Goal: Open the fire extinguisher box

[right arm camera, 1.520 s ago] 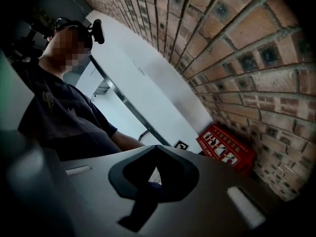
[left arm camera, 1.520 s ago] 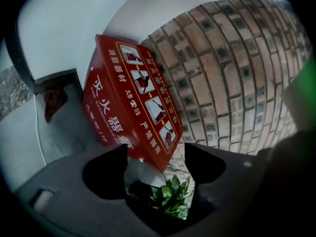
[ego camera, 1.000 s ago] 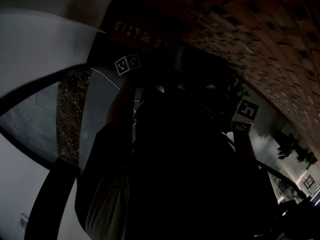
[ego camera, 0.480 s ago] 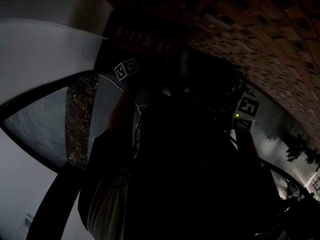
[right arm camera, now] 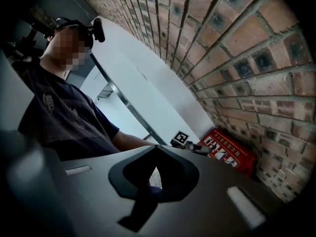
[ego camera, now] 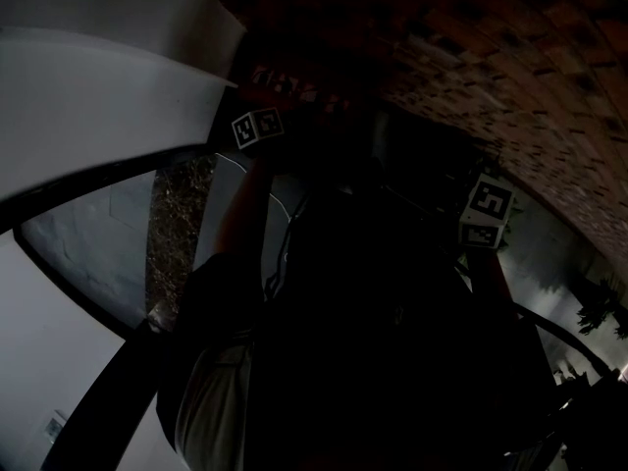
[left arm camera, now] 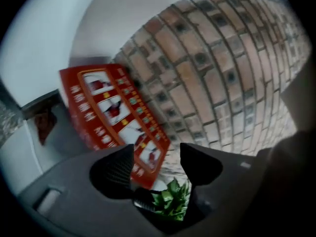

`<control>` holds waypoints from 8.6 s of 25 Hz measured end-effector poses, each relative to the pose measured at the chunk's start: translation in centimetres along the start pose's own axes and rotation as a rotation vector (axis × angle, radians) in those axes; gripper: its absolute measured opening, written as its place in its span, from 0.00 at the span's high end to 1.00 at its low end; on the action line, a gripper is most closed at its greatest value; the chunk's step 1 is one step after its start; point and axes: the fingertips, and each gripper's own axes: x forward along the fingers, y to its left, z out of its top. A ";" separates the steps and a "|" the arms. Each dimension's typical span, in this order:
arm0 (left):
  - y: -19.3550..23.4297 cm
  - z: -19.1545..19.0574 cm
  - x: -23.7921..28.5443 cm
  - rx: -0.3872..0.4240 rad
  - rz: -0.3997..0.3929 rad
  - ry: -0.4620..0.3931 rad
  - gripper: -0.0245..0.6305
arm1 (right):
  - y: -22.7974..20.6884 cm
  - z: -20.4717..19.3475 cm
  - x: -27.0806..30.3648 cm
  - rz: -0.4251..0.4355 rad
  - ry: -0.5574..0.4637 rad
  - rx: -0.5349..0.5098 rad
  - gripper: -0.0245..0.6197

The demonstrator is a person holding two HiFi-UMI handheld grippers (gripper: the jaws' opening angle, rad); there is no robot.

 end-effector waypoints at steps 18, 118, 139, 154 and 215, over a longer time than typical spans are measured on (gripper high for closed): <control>6.7 -5.0 5.6 -0.164 0.014 -0.041 0.50 | -2.9 -4.2 -0.6 -0.143 0.186 0.022 0.96; -13.6 9.1 7.5 0.877 0.141 0.046 0.96 | -9.6 -2.2 -0.5 -0.163 0.073 -0.138 0.96; -18.4 8.2 -8.2 0.798 0.140 -0.235 0.96 | -5.0 1.5 4.5 0.216 0.099 -0.269 0.96; -24.7 1.5 -25.0 0.844 0.246 -0.551 0.96 | 6.8 2.0 8.9 0.596 0.279 -0.514 0.96; 12.2 -11.1 -80.4 0.140 1.074 -1.154 0.96 | 42.6 -13.9 55.3 1.524 0.885 -0.577 0.96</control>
